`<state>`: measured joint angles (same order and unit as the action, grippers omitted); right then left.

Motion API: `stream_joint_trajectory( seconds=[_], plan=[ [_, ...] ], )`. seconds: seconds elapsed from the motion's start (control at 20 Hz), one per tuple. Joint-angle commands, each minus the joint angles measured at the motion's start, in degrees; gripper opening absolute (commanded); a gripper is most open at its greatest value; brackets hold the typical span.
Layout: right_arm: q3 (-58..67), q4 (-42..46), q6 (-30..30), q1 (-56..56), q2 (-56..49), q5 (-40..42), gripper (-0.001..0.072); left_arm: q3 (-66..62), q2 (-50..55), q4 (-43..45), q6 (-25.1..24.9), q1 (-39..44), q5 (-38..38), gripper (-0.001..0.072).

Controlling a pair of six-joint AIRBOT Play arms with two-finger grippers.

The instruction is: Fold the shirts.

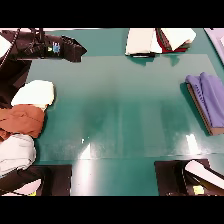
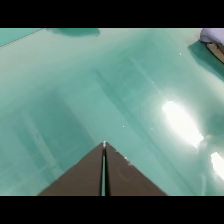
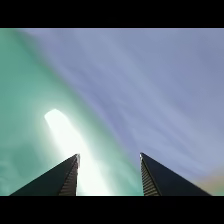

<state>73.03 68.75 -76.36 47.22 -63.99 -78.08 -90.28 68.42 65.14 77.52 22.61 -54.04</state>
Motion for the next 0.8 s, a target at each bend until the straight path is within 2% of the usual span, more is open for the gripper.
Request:
stream_joint_trajectory(
  seconds=[0.0,0.3,0.5,0.55,0.65,0.75],
  plan=[
    [-0.17,-14.29,0.02,-10.05,4.44,5.60,0.0447,-0.02,0.02,0.00,0.04,0.02,0.22,0.0023],
    [-0.17,-14.62,0.04,-36.37,7.54,10.36,0.0445,-0.02,0.02,-0.02,0.04,0.02,2.21,0.0023],
    [-0.17,-14.51,0.09,-49.29,7.50,15.72,0.0443,-0.02,0.02,-0.02,0.04,0.02,2.21,0.0023],
    [-0.17,-14.51,0.11,-51.52,7.50,16.90,0.0418,-0.02,0.02,-0.02,0.04,0.02,2.21,0.0023],
    [-0.17,-14.51,0.90,-54.88,7.52,18.16,0.0046,-0.02,0.02,-0.02,0.04,0.02,2.21,0.0023],
    [-0.17,-14.53,1.03,-56.48,7.50,18.14,0.0018,-0.02,0.02,-0.02,0.04,0.02,2.21,0.0023]
  ],
)
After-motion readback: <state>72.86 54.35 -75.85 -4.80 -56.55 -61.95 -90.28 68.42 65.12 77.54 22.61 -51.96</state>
